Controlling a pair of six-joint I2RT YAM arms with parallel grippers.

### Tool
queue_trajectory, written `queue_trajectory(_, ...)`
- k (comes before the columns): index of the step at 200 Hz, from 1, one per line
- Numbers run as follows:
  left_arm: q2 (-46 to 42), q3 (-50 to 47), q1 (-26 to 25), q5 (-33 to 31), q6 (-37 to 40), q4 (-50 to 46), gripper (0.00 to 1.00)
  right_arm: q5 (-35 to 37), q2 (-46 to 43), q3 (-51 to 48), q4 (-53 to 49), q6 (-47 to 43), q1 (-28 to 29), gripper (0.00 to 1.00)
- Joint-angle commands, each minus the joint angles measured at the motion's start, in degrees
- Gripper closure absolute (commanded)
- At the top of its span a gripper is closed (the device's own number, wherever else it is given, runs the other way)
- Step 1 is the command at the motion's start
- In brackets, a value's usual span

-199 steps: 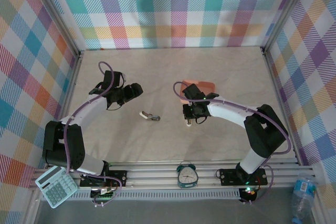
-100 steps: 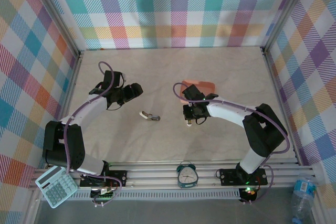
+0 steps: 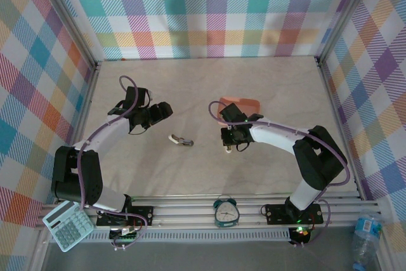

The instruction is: Load the staples into the stapler

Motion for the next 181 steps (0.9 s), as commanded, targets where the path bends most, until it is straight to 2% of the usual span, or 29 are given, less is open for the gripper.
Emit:
queue_trajectory(1,-1.7,-0.6,0.5,1.1,-0.1,1.0,0.24,0.8,0.0,-0.8,-0.9,-0.5,0.7,0.88)
queue_trajectory(99,-1.8,-0.9,0.5,1.5,-0.2,1.2,0.24,1.1,0.0,-0.9,-1.9,-0.2,1.3,0.87)
queue_trajectory(181,-1.8,-1.0,0.5,1.6,-0.3,1.2,0.24,1.2,-0.1,-0.8,-2.2,0.1,1.3,0.81)
